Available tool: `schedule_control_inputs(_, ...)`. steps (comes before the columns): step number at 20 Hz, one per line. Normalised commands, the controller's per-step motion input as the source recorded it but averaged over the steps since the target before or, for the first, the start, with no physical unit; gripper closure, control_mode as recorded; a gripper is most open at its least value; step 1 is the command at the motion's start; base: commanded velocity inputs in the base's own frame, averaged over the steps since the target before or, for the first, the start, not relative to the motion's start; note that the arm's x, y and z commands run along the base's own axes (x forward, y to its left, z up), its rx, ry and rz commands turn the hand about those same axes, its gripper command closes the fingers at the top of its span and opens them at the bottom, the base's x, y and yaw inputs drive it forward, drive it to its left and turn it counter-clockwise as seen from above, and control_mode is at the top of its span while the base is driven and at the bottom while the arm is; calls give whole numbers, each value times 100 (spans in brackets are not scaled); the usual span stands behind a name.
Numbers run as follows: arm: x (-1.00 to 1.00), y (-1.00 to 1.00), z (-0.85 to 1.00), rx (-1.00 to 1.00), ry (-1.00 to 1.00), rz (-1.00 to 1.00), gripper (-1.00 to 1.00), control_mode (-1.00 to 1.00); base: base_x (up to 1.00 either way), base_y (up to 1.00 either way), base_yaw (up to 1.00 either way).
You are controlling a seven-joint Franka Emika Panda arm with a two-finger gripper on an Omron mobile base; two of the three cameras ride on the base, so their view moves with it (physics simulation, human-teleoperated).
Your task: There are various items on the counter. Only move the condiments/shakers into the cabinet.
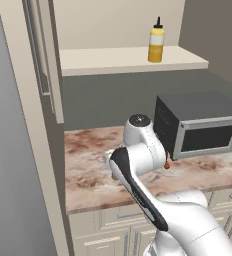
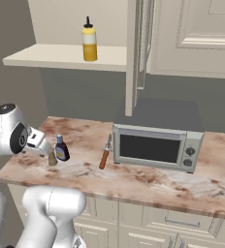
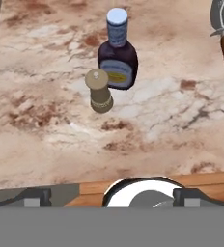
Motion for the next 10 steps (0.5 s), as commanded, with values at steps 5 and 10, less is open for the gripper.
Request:
schedule_control_inputs(5,22,0,-16,0,-1,0,-100,-100,0,0,0)
schedule_control_inputs(10,26,0,-10,0,0,0,-100,-100,0,0,0)
